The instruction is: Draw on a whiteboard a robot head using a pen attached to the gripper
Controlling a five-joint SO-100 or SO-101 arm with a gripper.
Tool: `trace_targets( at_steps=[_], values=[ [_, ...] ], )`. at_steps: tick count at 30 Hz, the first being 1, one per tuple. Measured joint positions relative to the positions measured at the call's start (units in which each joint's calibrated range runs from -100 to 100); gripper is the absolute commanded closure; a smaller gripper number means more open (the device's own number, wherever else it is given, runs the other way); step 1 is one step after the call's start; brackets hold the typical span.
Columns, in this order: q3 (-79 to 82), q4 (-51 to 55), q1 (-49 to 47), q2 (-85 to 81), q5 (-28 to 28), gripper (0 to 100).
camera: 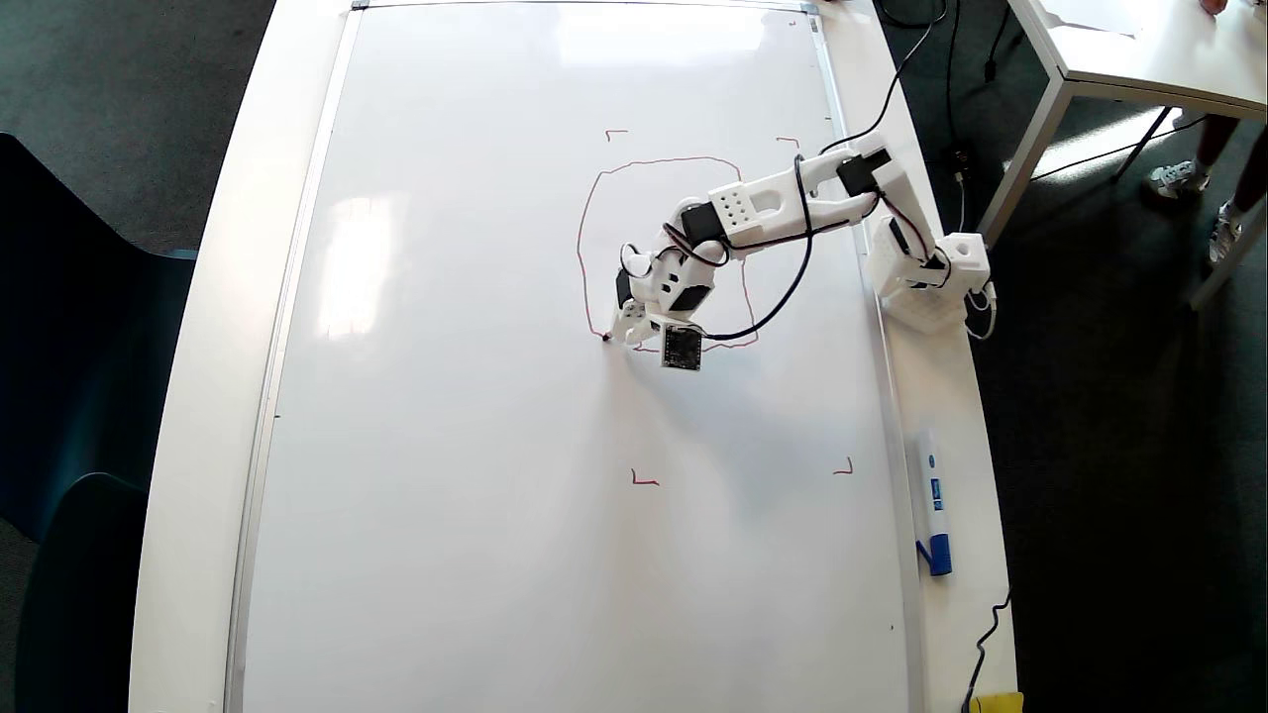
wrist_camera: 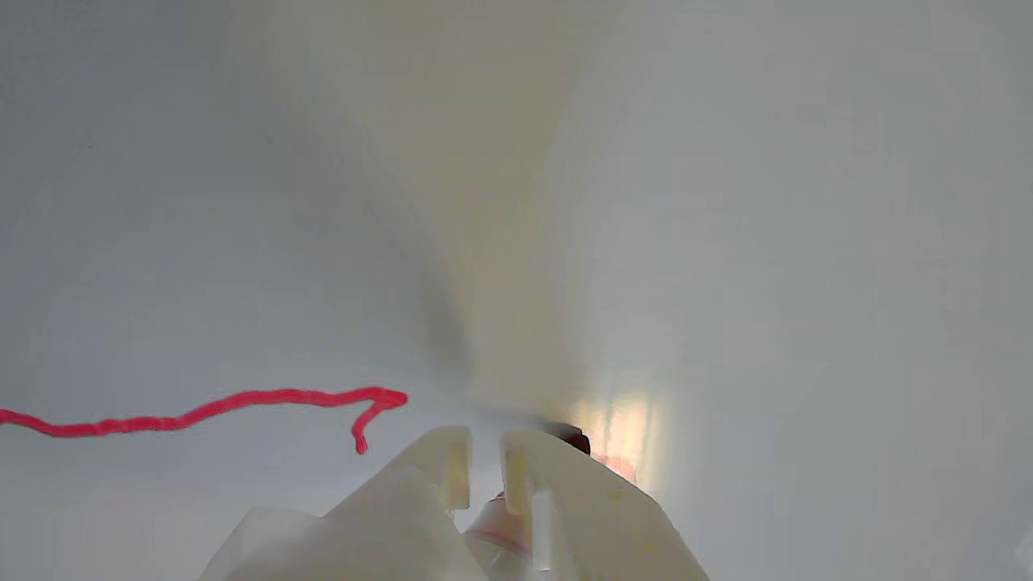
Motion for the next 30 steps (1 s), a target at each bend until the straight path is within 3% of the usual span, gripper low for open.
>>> trace_targets(
  at_steps=[30],
  values=[
    [11.6, 0.8, -2.3, -9.6, 0.0, 99]
  ],
)
